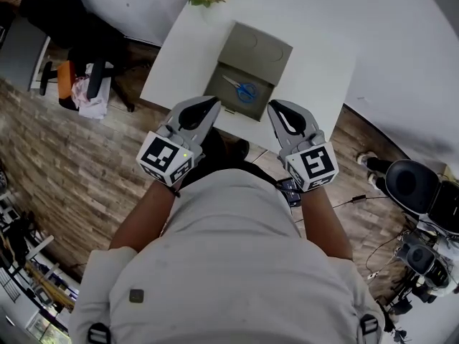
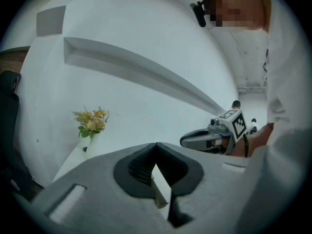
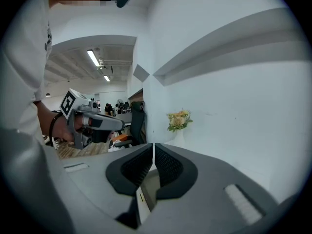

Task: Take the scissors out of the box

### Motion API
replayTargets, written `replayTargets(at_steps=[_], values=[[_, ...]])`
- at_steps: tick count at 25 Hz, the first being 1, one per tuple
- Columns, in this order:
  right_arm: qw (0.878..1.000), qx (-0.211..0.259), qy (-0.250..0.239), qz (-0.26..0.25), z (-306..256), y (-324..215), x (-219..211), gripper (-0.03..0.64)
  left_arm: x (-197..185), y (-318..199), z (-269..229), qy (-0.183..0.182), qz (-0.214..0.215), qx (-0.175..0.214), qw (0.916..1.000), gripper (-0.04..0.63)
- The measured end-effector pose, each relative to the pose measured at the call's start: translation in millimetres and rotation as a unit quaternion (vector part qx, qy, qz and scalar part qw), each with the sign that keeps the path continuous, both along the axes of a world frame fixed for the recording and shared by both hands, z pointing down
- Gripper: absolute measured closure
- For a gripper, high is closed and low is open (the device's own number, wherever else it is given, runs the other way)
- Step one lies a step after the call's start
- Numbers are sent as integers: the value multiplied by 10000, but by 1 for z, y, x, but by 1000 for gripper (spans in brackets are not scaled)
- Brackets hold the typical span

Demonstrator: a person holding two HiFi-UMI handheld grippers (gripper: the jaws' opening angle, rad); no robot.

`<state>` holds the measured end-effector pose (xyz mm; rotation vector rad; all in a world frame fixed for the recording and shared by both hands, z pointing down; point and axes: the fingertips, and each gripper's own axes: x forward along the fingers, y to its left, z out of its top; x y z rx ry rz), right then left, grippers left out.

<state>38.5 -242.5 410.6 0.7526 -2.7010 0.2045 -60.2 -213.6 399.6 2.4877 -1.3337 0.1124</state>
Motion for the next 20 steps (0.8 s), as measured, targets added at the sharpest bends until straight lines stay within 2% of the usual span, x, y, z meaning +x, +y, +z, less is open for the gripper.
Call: replayTargets(at_steps=[10,15,20], values=[[9948,-605,798,-210,75,-20,-28,560,-17,-28,51,-8,302,-506,9983,591],[9856,-917,1346,-445,125,-22,-36,529,-20,-38,74,-6,447,-730,9963,591],[9736,-974,1972,-611,169,-34,-36,515,-21,-49,93,-5,577,-903,9942,591]])
